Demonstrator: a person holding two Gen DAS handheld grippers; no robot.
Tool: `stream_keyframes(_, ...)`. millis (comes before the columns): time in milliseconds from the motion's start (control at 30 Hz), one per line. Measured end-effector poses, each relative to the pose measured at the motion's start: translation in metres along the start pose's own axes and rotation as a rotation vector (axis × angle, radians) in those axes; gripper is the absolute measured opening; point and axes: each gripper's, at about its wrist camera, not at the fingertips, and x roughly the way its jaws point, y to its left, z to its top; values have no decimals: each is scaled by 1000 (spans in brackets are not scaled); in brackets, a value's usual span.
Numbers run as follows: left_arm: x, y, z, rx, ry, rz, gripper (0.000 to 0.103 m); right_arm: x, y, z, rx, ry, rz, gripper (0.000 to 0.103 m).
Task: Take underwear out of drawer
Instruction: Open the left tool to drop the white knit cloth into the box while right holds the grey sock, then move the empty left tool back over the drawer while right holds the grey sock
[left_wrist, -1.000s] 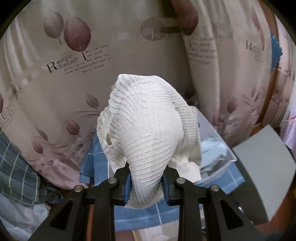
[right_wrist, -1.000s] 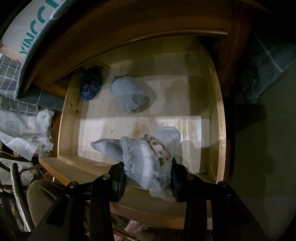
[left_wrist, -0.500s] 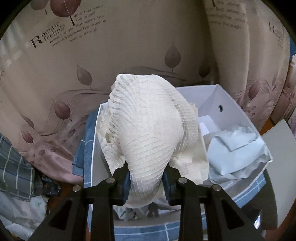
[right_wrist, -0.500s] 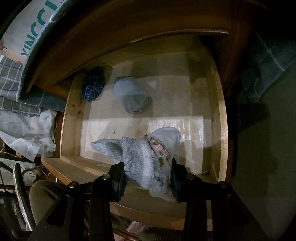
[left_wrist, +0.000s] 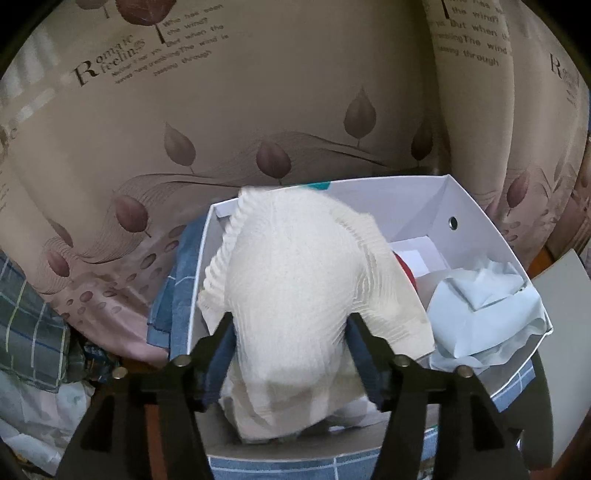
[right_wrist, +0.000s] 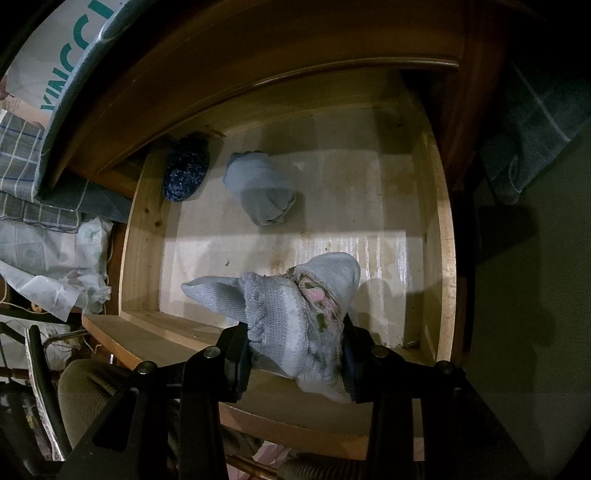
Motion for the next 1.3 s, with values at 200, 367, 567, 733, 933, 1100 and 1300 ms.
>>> stream_keyframes(200, -19, 10, -5, -47, -25, -26, 65, 0, 1, 0, -4, -2, -7, 37)
stream_keyframes(367, -38, 7, -18, -12, -53, -19, 65, 1, 2, 0, -3, -1, -16, 37)
stream_keyframes(567, -62, 2, -47, 15, -83, -17, 65, 1, 3, 1, -8, -1, -33, 37)
stream_keyframes(733, -74, 2, -89, -20, -82, -20, 65, 2, 4, 1, -10, 3, -43, 37)
stream_keyframes(933, -62, -7, -166, -15, -32, 57, 65, 2, 5, 0, -12, 3, -56, 37)
stream_keyframes(1100, -30, -7, -220, -67, 69, 63, 65, 1, 6, 0, -18, 2, -76, 37)
stream_keyframes(1300, -1, 1, -264, -155, 132, 57, 65, 1, 8, 1, -25, 1, -103, 37)
